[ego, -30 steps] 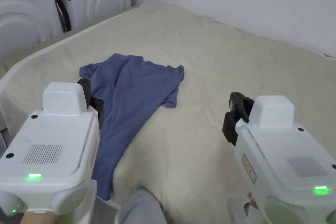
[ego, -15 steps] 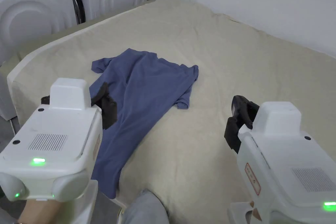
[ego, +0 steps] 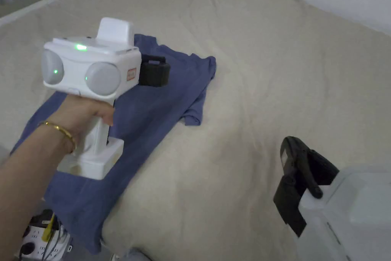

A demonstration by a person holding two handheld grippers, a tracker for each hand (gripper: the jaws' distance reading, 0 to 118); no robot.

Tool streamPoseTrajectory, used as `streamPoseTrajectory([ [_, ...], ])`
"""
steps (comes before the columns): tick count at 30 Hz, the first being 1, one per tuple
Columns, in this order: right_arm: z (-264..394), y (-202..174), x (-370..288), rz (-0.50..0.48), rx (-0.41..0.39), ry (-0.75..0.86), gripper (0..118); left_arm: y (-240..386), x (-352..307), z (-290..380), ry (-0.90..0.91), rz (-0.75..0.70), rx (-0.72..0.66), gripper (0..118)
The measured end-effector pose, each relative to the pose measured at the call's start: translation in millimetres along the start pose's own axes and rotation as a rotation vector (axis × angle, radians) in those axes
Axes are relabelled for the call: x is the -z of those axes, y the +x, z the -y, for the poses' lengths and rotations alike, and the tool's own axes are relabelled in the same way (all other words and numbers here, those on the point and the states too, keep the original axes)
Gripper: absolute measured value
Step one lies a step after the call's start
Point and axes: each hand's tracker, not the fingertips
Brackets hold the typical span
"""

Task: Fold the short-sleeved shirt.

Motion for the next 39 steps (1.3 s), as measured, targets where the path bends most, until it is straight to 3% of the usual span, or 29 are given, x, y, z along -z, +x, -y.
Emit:
streamPoseTrajectory([
  [4, 19.8, 19.4, 21.2, 0.027, 0.065, -0.074, 1, 1.9, 104.2, -14.8, -0.276, 0.019, 0.038, 118],
  [9, 40.1, 36.4, 36.5, 0.059, 0.054, -0.139, 1, -2.2, 175.6, -10.5, -0.417, -0.073, 0.07, 116],
  [11, 46.7, 43.1, 39.3, 0.065, 0.059, -0.153, 1, -6.3, 187.7, -9.3, -0.445, -0.116, 0.049, 84],
  [13, 52.5, 49.3, 41.6, 0.08, 0.074, -0.175, 1, -13.1, 191.1, -10.1, -0.499, -0.052, -0.037, 75],
  [14, 54.5, 51.3, 41.7, 0.086, 0.08, -0.181, 1, -14.6, 185.1, -12.3, -0.494, 0.022, -0.143, 70],
  [15, 56.5, 53.3, 41.2, 0.091, 0.087, -0.187, 1, -12.6, 180.3, -14.4, -0.473, 0.004, -0.15, 57],
  [16, 58.0, 55.0, 40.2, 0.095, 0.094, -0.19, 1, -9.7, 176.1, -15.8, -0.444, -0.004, -0.106, 23],
  [17, 58.3, 55.9, 38.5, 0.099, 0.1, -0.191, 1, -5.6, 173.5, -16.5, -0.443, -0.001, -0.091, 1],
  [20, 54.7, 57.3, 26.3, 0.111, 0.101, -0.185, 1, 0.4, 155.1, -16.0, -0.411, -0.045, -0.081, 1],
  [24, 41.8, 59.6, 4.2, 0.136, 0.083, -0.135, 1, -5.6, 103.8, -35.2, -0.275, -0.053, -0.178, 1],
  [30, 24.0, 57.8, -43.0, 0.181, 0.059, -0.029, 1, -19.7, -5.9, -81.0, -0.135, -0.046, -0.166, 1],
  [33, 21.2, 56.0, -69.2, 0.209, 0.062, 0.026, 1, -27.3, -70.2, -103.5, -0.016, 0.012, -0.225, 1],
  [39, 26.2, 59.7, -114.8, 0.283, 0.107, 0.112, 1, 3.1, -197.2, -149.3, 0.212, 0.118, -0.14, 1],
])
